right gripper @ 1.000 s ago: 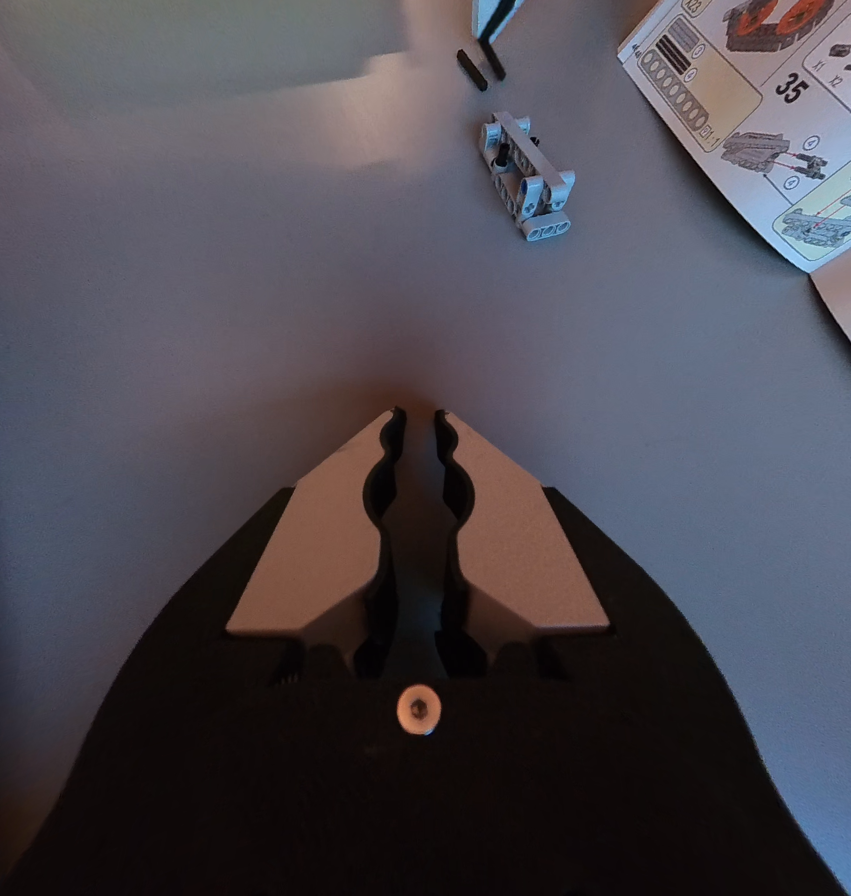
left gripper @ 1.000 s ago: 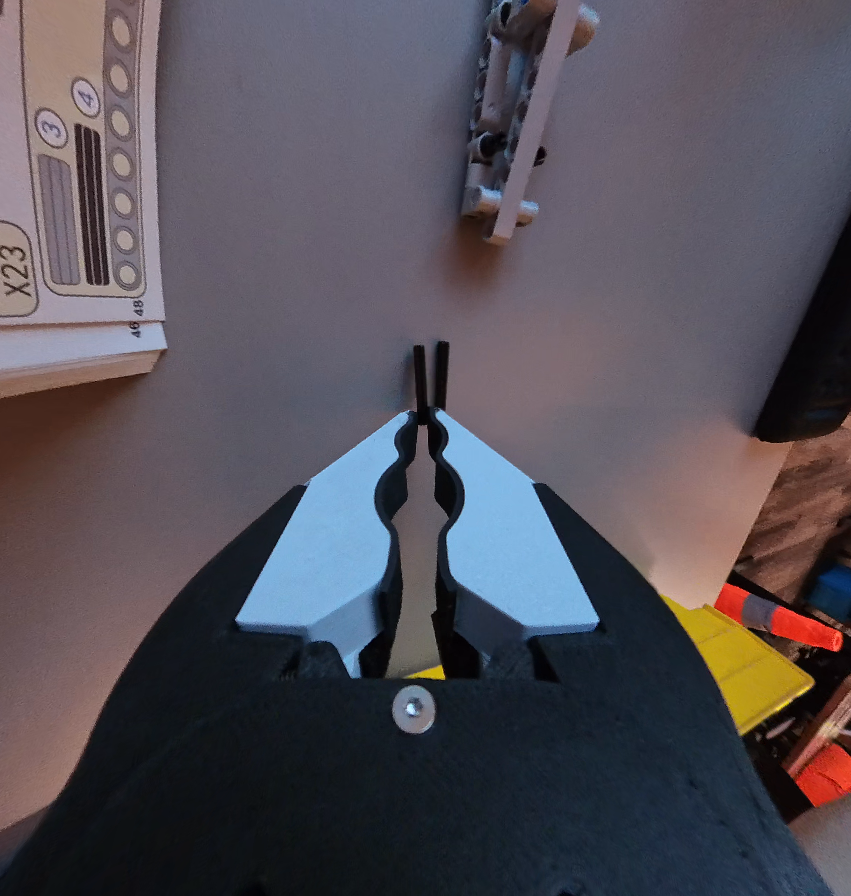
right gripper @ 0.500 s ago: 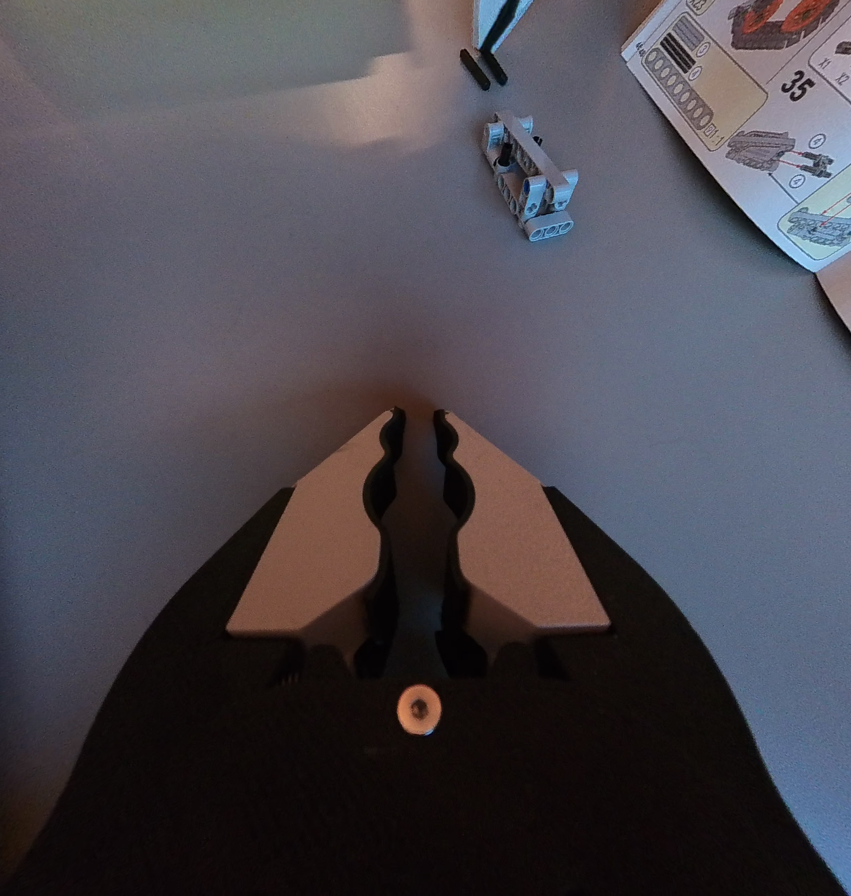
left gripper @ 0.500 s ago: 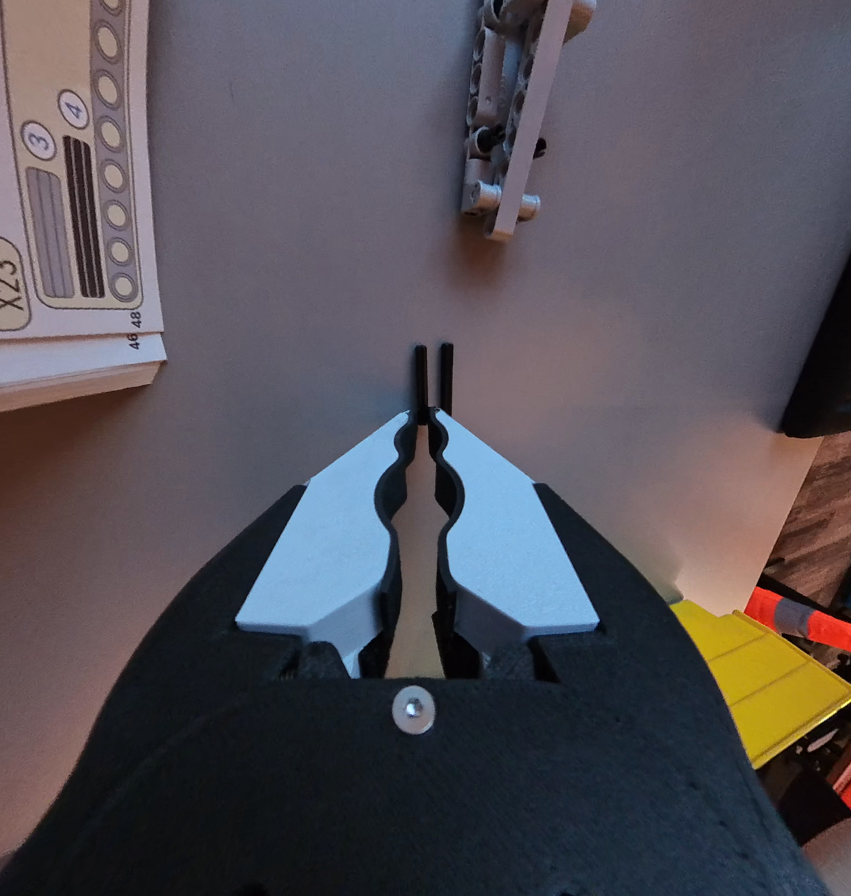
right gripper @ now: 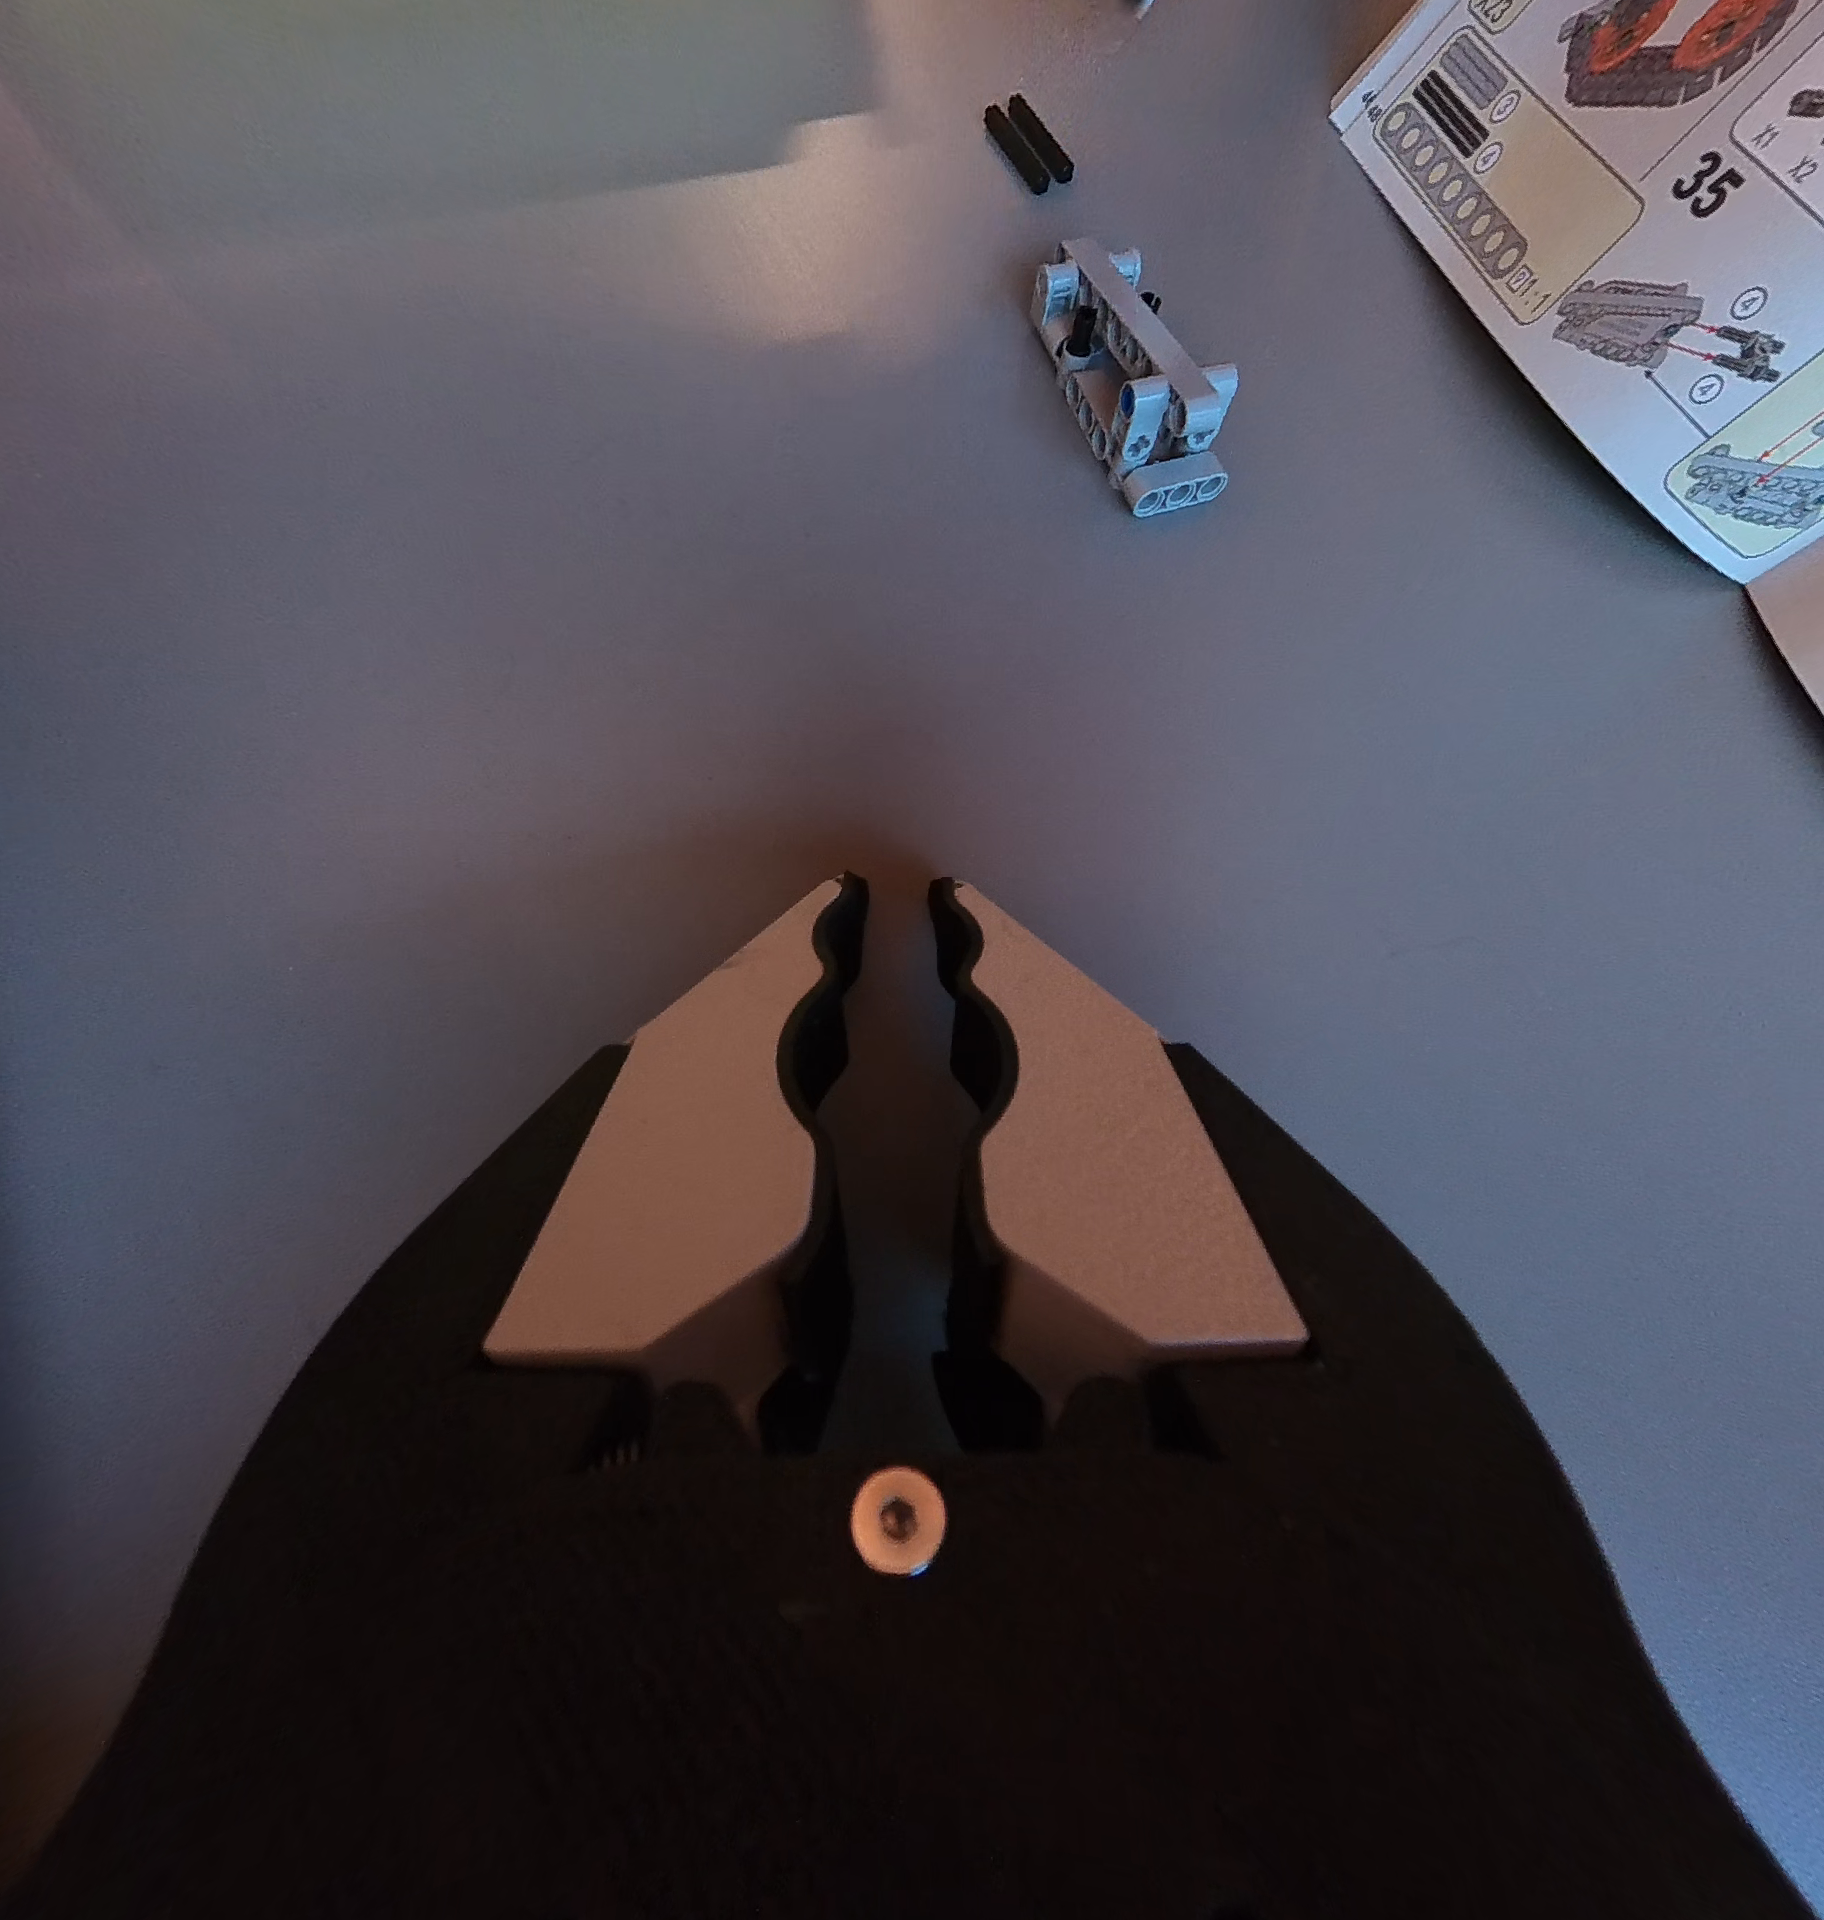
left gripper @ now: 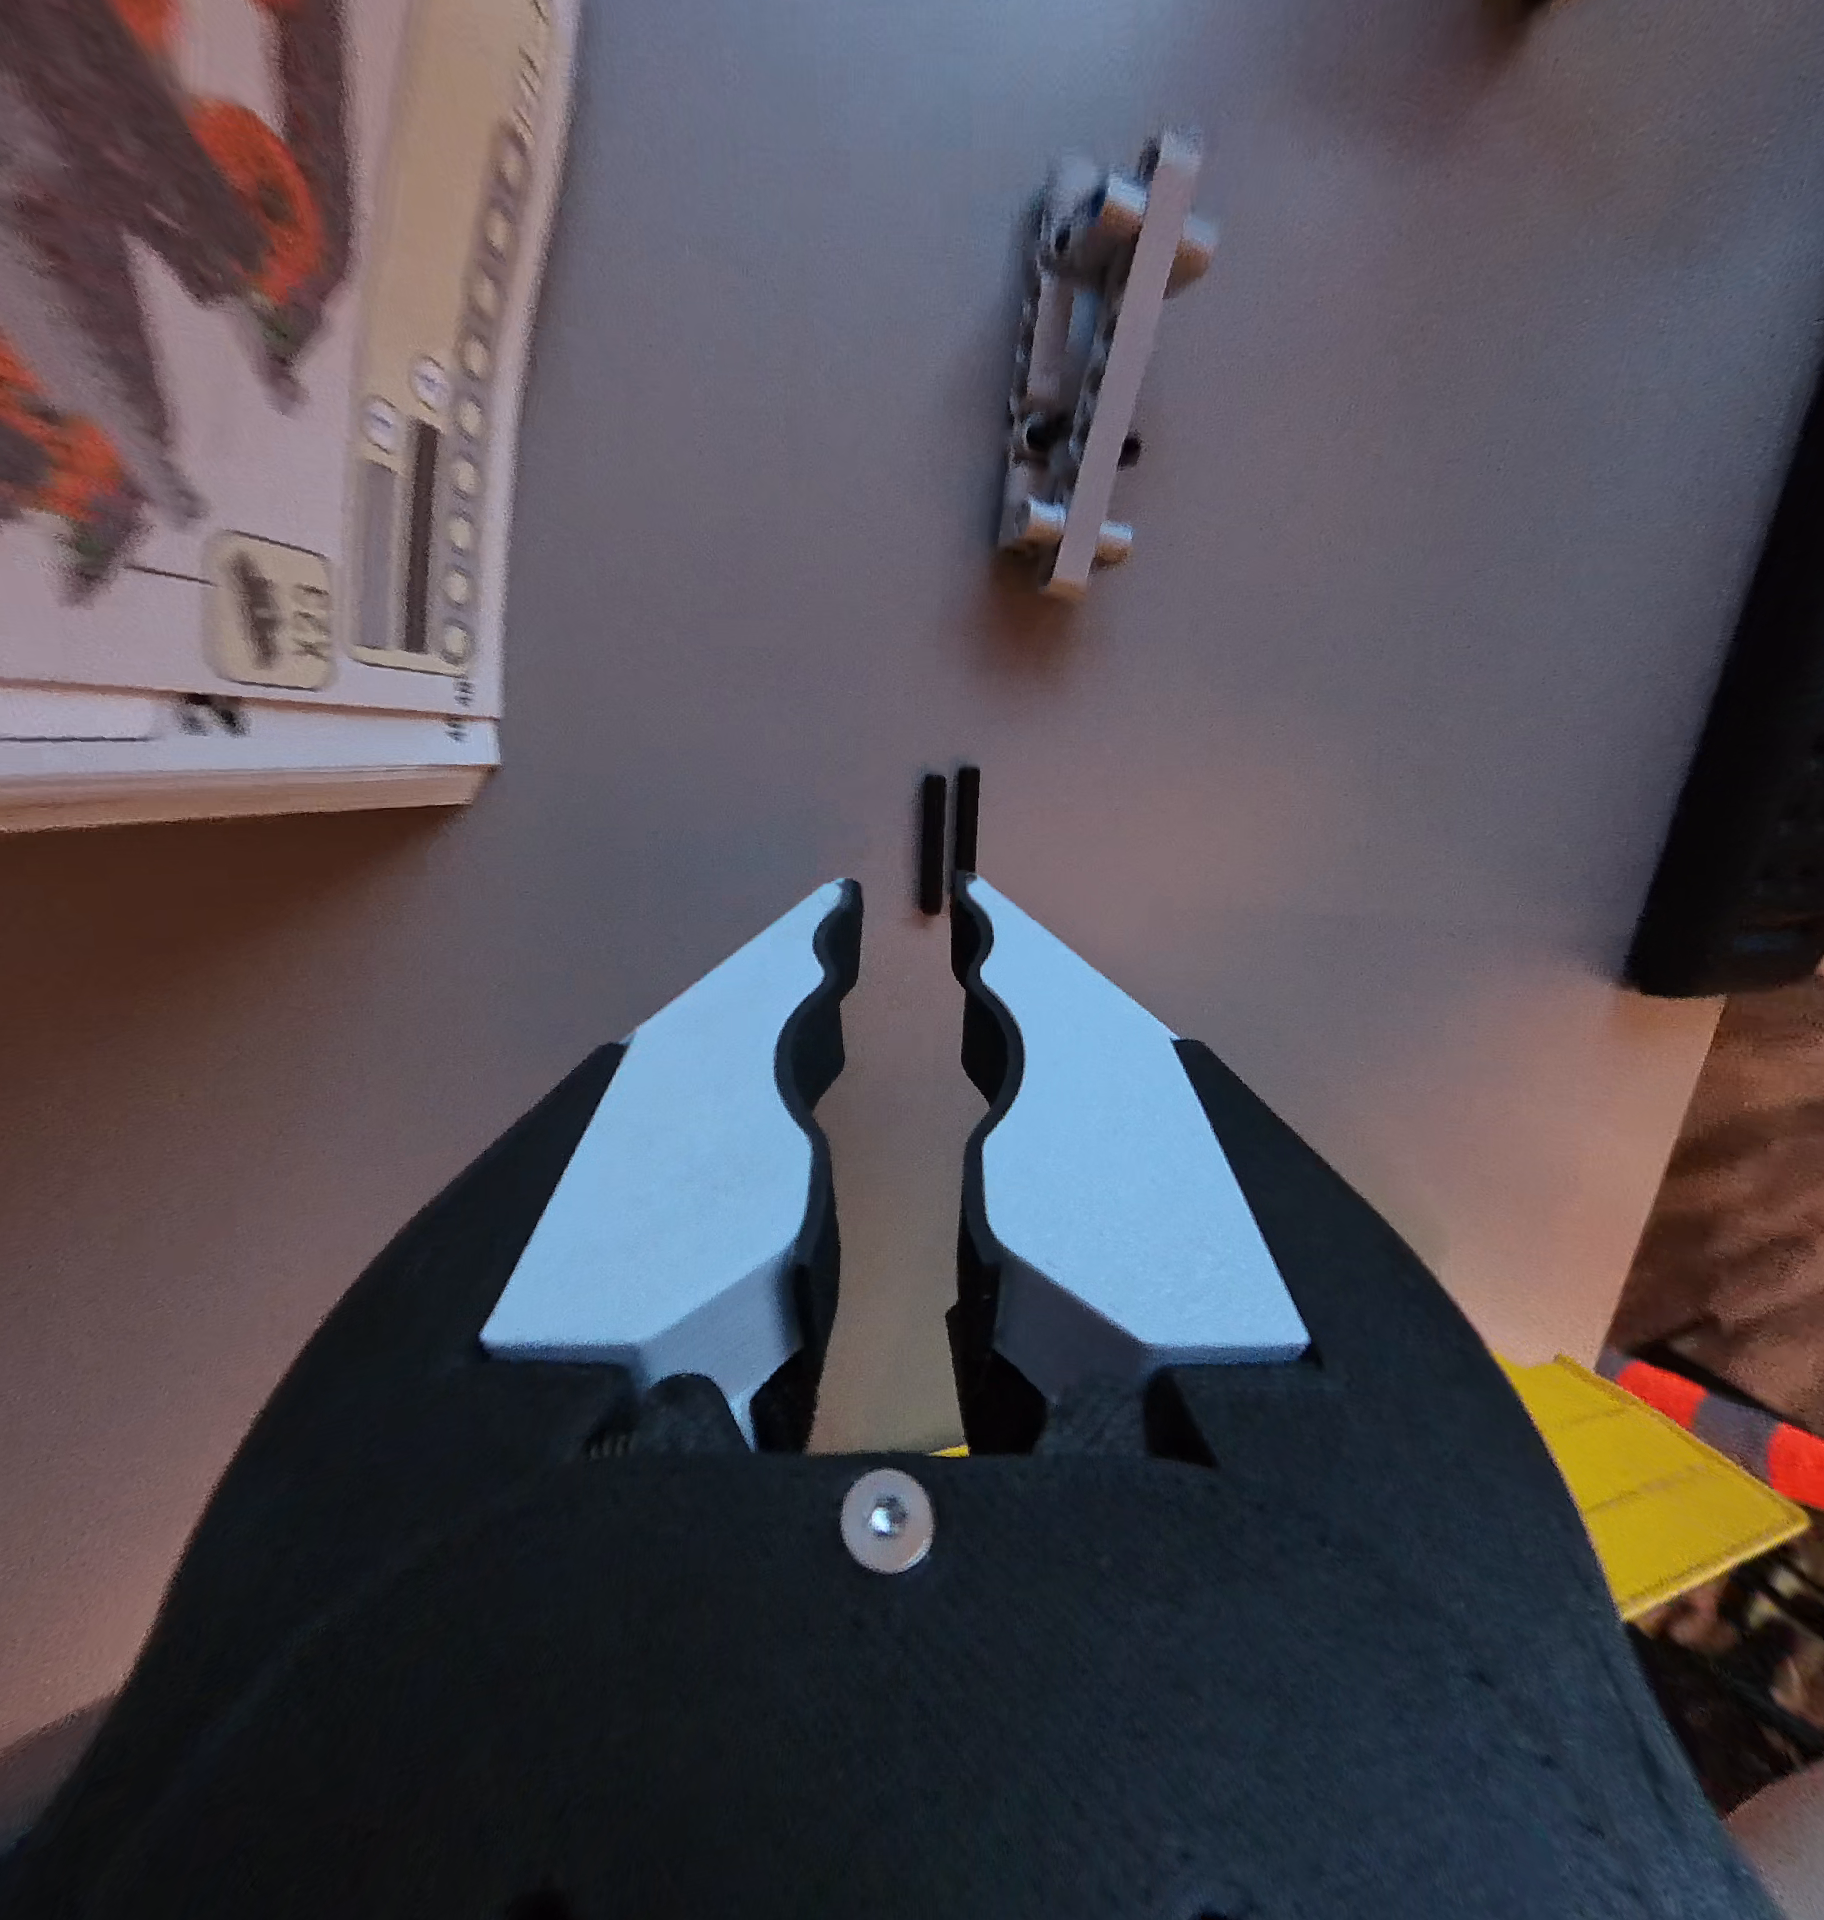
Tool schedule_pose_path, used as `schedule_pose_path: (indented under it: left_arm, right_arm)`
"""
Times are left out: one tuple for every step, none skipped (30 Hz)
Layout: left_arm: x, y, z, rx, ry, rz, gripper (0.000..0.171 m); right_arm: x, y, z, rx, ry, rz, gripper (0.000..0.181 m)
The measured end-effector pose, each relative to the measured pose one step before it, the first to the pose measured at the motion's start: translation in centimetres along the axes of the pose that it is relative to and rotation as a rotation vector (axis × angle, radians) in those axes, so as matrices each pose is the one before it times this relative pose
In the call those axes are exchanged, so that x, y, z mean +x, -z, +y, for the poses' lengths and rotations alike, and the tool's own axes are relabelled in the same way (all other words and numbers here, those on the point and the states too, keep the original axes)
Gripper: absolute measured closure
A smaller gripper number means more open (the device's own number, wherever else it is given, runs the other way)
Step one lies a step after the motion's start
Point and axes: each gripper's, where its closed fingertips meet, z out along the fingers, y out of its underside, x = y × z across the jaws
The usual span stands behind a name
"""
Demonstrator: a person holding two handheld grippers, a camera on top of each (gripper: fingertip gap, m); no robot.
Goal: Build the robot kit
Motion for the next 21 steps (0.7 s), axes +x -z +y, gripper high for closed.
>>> schedule_pose_path:
  left_arm:
    - [-0.07, 0.89, -0.536, 0.03437, -0.0012, -0.015, 0.155]
    - [-0.022, 0.968, -0.55, 0.03617, -0.0053, -0.0171, 0.155]
    - [0.002, 0.935, -0.451, 0.03107, -0.0073, -0.0178, 0.155]
    - [-0.075, 0.842, -0.209, 0.01699, -0.0057, -0.0242, 0.155]
    - [-0.071, 0.746, -0.079, 0.01154, -0.0062, -0.0244, 0.155]
    - [0.022, 0.636, -0.044, 0.01247, -0.0041, -0.0199, 0.155]
    - [0.006, 0.567, 0.032, 0.0099, 0.0011, -0.0235, 0.155]
    - [-0.011, 0.543, 0.086, 0.00885, 0.0046, -0.03, 0.155]
    - [0.198, 0.557, 0.142, 0.0091, 0.0033, -0.0268, 0.155]
    - [0.371, 0.629, 0.14, 0.01369, -0.0035, -0.029, 0.156]
    - [0.423, 0.715, 0.103, 0.02089, -0.0105, -0.0385, 0.157]
    - [0.491, 0.806, 0.137, 0.02127, -0.0144, -0.0424, 0.158]
    - [0.431, 0.892, 0.228, 0.01804, -0.0163, -0.0527, 0.158]
    - [0.099, 0.957, 0.485, 0.00643, -0.0151, -0.0745, 0.158]
    - [-0.115, 1.011, 0.895, -0.01577, -0.0141, -0.0888, 0.159]
    - [-0.001, 1.025, 1.123, -0.02612, -0.016, -0.0807, 0.157]
    - [0.16, 1.084, 1.044, -0.01625, -0.0114, -0.0697, 0.155]
    - [0.163, 1.164, 0.922, -0.00468, 0.0048, -0.0643, 0.157]
    - [0.336, 1.214, 0.813, 0.0036, 0.0212, -0.0432, 0.157]
    - [0.439, 1.244, 0.748, 0.0066, 0.0363, -0.0287, 0.156]
    - [0.32, 1.257, 0.735, 0.00877, 0.0456, -0.0296, 0.15]
  right_arm:
    - [0.006, 0.007, 0.006, 0.0, 0.0002, 0.0001, 0.167]
    - [0.004, 0.0, -0.001, 0.0001, 0.0002, 0.0001, 0.167]
    - [-0.002, 0.0, 0.0, 0.0, -0.0001, -0.0001, 0.167]
    - [-0.005, 0.0, 0.0, 0.0, -0.0003, -0.0002, 0.167]
    - [0.004, -0.003, -0.002, 0.0, -0.0003, -0.0002, 0.167]
    - [-0.001, 0.0, 0.0, 0.0, -0.0001, -0.0001, 0.167]
    - [-0.004, 0.003, 0.002, 0.0, 0.0003, 0.0003, 0.167]
    - [-0.001, 0.005, 0.002, 0.0001, 0.0009, 0.0008, 0.166]
    - [0.008, 0.005, 0.001, 0.0001, 0.0013, 0.0012, 0.167]
    - [0.002, 0.001, -0.003, 0.0001, 0.0016, 0.0016, 0.167]
    - [0.002, 0.01, 0.004, 0.0001, 0.002, 0.0019, 0.166]
    - [-0.001, 0.004, -0.001, 0.0001, 0.0021, 0.0018, 0.166]
    - [-0.001, 0.001, -0.002, 0.0, 0.0017, 0.0014, 0.166]
    - [0.005, 0.003, 0.001, 0.0, 0.0008, 0.0006, 0.167]
    - [-0.007, 0.002, -0.012, 0.0, 0.0003, 0.0002, 0.167]
    - [0.008, 0.003, 0.001, 0.0, 0.001, 0.0008, 0.167]
    - [-0.009, 0.002, -0.005, 0.0001, 0.0029, 0.0024, 0.166]
    - [-0.001, 0.01, -0.002, 0.0002, 0.005, 0.004, 0.167]
    - [0.005, -0.001, -0.015, 0.0003, 0.0061, 0.0049, 0.167]
    - [-0.006, 0.006, 0.001, 0.0002, 0.0064, 0.0052, 0.167]
    - [0.002, 0.003, -0.015, 0.0002, 0.0065, 0.0052, 0.167]
